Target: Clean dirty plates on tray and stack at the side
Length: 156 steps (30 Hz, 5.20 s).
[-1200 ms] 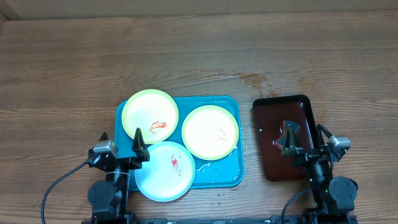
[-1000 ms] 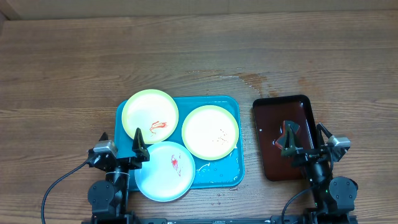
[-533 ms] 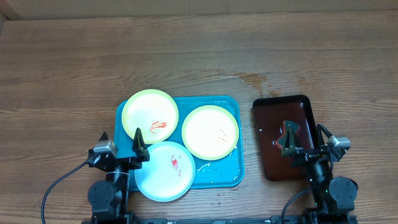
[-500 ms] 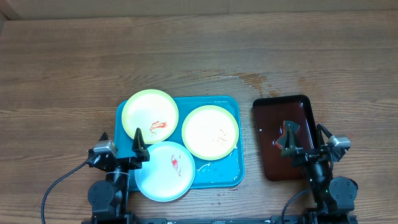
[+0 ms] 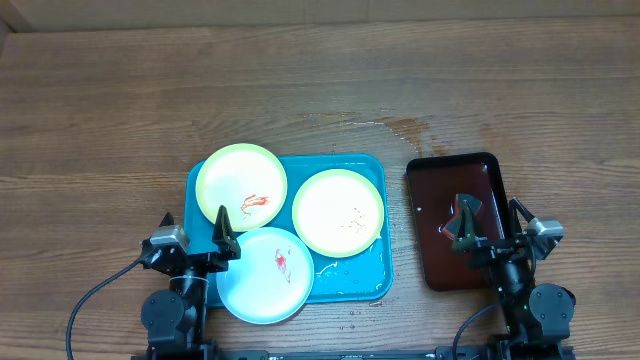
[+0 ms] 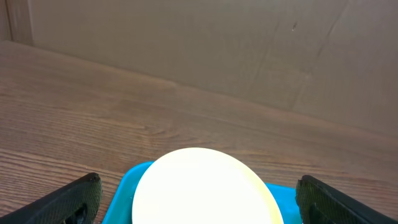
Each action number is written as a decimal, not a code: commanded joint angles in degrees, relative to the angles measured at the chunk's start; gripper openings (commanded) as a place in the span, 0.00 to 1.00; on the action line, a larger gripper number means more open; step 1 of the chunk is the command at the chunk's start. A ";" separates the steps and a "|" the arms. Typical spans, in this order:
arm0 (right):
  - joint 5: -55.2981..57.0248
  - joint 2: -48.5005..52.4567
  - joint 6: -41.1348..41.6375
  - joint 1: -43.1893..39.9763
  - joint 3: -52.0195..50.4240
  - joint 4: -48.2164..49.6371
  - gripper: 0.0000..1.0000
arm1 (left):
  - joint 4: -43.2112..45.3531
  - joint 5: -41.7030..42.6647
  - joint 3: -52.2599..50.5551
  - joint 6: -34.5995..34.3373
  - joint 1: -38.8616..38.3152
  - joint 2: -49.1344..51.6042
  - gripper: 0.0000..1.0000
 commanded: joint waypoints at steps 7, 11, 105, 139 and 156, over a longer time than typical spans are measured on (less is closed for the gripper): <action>0.00 -0.57 0.20 0.33 -0.59 0.22 1.00 | -0.07 0.85 -0.22 0.07 -0.37 -0.57 1.00; -0.02 -0.57 0.20 0.33 -0.59 0.22 1.00 | -0.07 0.85 -0.22 0.07 -0.37 -0.57 0.99; 8.55 79.80 2.05 0.28 69.88 -71.82 1.00 | -0.07 0.85 -0.22 0.07 -0.37 -0.57 1.00; -2.27 79.82 0.55 0.24 69.88 -66.90 1.00 | -4.63 12.46 20.26 4.37 -0.37 22.69 1.00; -2.25 79.82 0.50 0.24 69.88 -66.97 1.00 | -45.42 25.49 67.54 8.63 -6.91 89.44 1.00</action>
